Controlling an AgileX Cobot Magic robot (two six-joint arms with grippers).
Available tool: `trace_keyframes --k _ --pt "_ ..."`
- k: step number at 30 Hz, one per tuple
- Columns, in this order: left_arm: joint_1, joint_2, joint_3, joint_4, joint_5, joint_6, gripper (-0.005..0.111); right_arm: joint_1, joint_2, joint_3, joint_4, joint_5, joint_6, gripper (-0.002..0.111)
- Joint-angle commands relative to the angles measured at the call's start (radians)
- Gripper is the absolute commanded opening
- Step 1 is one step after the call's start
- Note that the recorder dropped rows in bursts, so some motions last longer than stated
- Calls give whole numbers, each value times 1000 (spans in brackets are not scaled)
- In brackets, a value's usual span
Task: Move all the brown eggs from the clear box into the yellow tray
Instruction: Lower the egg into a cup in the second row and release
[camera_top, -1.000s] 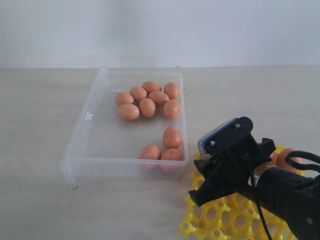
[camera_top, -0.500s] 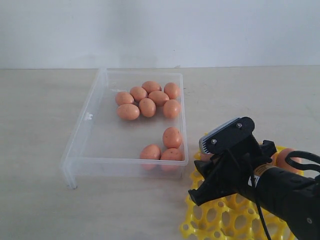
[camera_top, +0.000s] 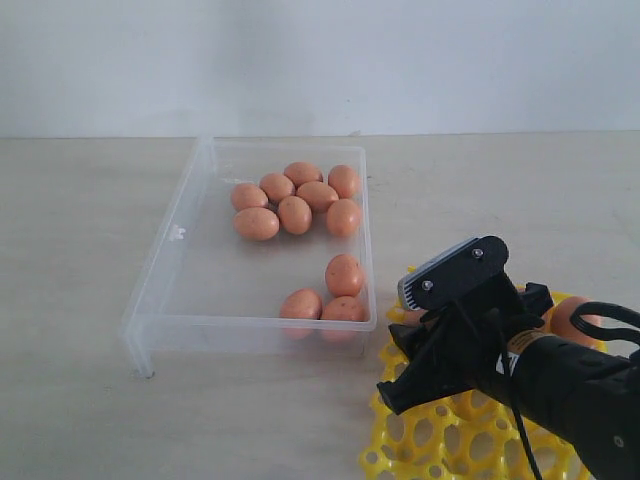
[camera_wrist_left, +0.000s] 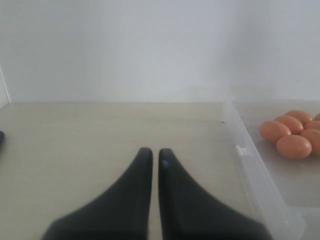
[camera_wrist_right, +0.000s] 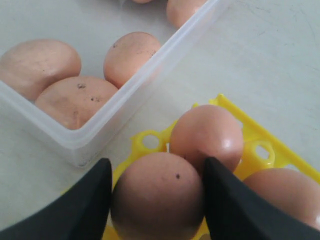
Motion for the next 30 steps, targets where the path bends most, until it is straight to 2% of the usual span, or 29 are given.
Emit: trace_keyframes --k 1,18,23,30 --pt "-1 -4 4 2 -4 0 4 1 -1 -2 -2 0 1 46" --pt "-1 -4 4 2 -4 0 4 1 -1 -4 -2 1 -6 47" --pt "-1 -4 4 2 -4 0 4 1 -1 -4 -2 3 -9 64" --pt "-1 -4 4 2 -4 0 4 1 -1 -4 -2 -2 -16 65"
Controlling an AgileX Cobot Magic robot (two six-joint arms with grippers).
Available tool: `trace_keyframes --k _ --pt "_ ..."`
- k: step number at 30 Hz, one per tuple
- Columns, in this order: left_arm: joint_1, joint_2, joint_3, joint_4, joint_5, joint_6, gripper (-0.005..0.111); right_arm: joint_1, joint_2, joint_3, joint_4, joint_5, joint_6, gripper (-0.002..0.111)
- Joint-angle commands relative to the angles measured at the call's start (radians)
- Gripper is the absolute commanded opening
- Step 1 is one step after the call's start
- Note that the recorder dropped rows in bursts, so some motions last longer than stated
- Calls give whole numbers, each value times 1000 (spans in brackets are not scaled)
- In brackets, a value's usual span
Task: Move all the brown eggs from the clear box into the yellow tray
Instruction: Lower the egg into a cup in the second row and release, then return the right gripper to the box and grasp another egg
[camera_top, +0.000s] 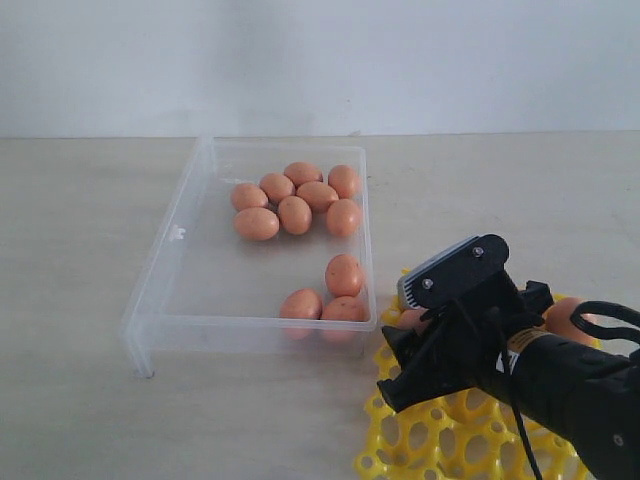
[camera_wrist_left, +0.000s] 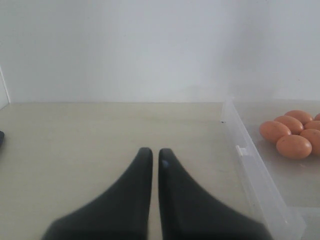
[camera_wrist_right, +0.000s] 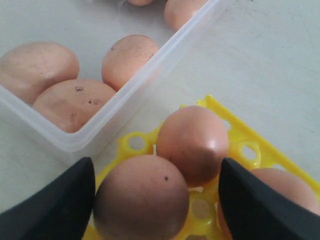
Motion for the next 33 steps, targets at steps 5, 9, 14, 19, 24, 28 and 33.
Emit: trace_keyframes --k 5,9,14,19,24,28,33 --pt "-1 -4 4 2 -4 0 4 1 -27 -4 -6 -36 -13 65" --pt "-1 -4 4 2 -4 0 4 1 -98 -4 18 -83 -13 65" --pt "-1 -4 4 2 -4 0 4 1 -179 -4 36 -165 -17 65" --pt "-1 -4 4 2 -4 0 4 1 -279 -13 36 -192 -17 65" --pt "-1 -4 4 2 -4 0 4 1 -513 -90 33 175 -17 18" --pt "-1 -4 4 2 -4 0 4 1 -532 -207 17 703 -49 0" --pt "-1 -4 4 2 -4 0 4 1 -465 -533 0 937 -89 0"
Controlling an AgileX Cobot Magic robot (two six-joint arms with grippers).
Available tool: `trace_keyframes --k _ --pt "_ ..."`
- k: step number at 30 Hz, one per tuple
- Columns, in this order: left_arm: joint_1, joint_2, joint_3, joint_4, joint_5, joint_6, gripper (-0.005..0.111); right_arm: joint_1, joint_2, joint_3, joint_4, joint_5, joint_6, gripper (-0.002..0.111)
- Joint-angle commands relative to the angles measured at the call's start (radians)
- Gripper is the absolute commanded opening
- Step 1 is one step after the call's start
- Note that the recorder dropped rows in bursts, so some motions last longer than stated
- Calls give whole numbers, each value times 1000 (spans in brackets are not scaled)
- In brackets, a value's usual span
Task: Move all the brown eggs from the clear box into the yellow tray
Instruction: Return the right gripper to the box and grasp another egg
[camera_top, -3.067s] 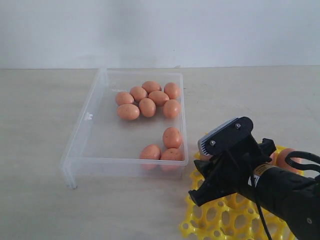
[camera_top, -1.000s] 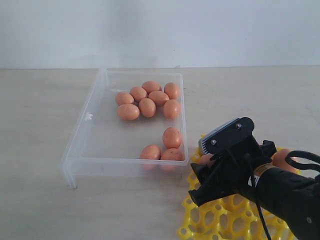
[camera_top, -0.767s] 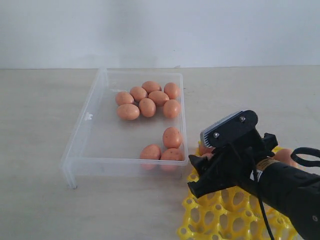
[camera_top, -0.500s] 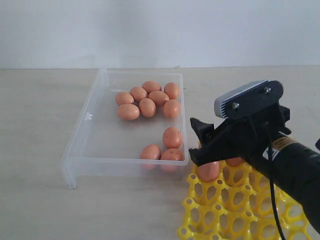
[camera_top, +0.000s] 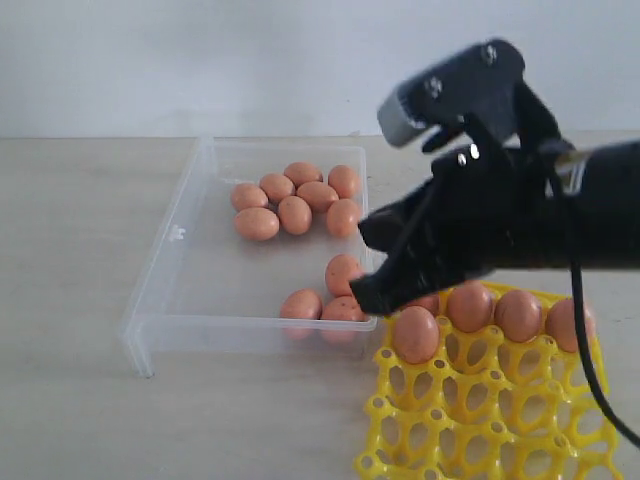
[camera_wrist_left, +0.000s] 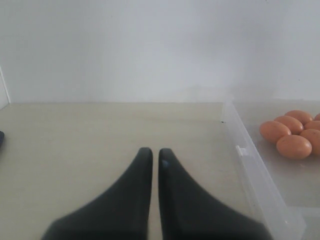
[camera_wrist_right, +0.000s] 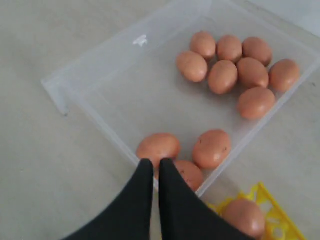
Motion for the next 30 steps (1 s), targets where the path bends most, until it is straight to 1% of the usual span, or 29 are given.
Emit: trace_keyframes --k 1,2,3,4,6,9,10,12,14,18,20,24,25,26,30 --pt "-1 -4 4 2 -4 0 4 0 98 -299 -17 83 38 0" --pt "-1 -4 4 2 -4 0 4 0 131 -347 -17 116 38 0" --pt "-1 -4 4 2 -4 0 4 0 207 -439 -27 205 38 0" --pt "-1 -4 4 2 -4 0 4 0 249 -495 -36 268 38 0" --pt "-1 -4 4 2 -4 0 4 0 352 -587 -62 453 38 0" --pt "-1 -4 4 2 -4 0 4 0 517 -700 -95 809 17 0" --pt "-1 -4 4 2 -4 0 4 0 563 -731 -102 899 -13 0" --pt "-1 -4 4 2 -4 0 4 0 642 -788 -113 989 -85 0" --pt "-1 -4 4 2 -4 0 4 0 677 -826 -112 933 -86 0" --pt "-1 -4 4 2 -4 0 4 0 679 -843 -64 713 -106 1" --pt "-1 -4 4 2 -4 0 4 0 681 -851 -67 668 -131 10" --pt "-1 -4 4 2 -4 0 4 0 694 -852 -82 582 -127 42" --pt "-1 -4 4 2 -4 0 4 0 701 -852 -94 560 -113 46" --pt "-1 -4 4 2 -4 0 4 0 704 -852 -104 535 -92 47" --pt "-1 -4 4 2 -4 0 4 0 739 -850 -141 370 46 47"
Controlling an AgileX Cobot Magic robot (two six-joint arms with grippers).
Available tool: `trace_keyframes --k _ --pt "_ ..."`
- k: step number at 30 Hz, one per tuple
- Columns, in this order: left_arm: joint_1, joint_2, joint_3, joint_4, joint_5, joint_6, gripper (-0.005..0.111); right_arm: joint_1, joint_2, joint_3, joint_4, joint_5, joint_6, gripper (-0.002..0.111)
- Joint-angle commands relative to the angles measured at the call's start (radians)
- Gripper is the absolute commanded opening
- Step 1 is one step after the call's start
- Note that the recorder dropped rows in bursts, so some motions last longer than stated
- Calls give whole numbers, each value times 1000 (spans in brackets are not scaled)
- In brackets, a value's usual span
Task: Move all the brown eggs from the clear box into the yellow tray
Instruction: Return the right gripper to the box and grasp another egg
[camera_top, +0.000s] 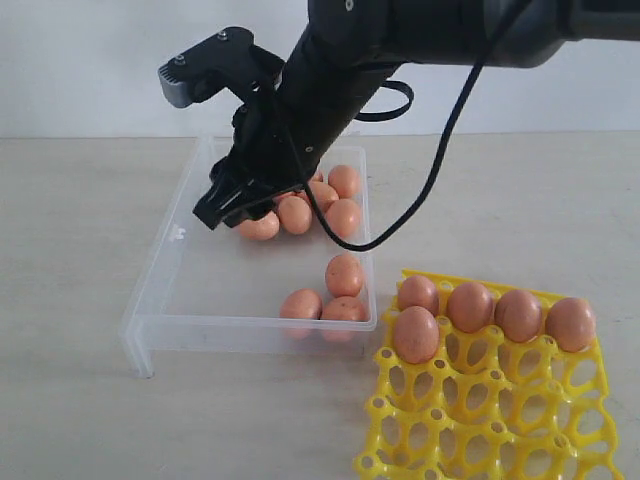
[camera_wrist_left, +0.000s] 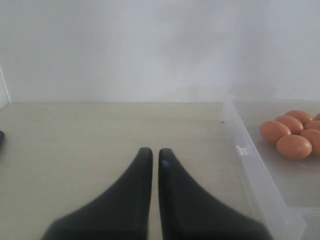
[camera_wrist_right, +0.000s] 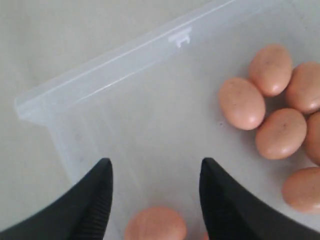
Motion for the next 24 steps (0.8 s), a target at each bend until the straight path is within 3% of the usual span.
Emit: trace_keyframes --k 1,9,18,24 --pt "-1 -4 4 2 -4 0 4 0 42 -2 -44 -174 96 47" --pt "-1 -4 4 2 -4 0 4 0 181 -2 -325 -317 169 47" --pt "-1 -4 4 2 -4 0 4 0 230 -2 -527 -345 200 47" --pt "-1 -4 4 2 -4 0 4 0 281 -2 -616 -473 170 47"
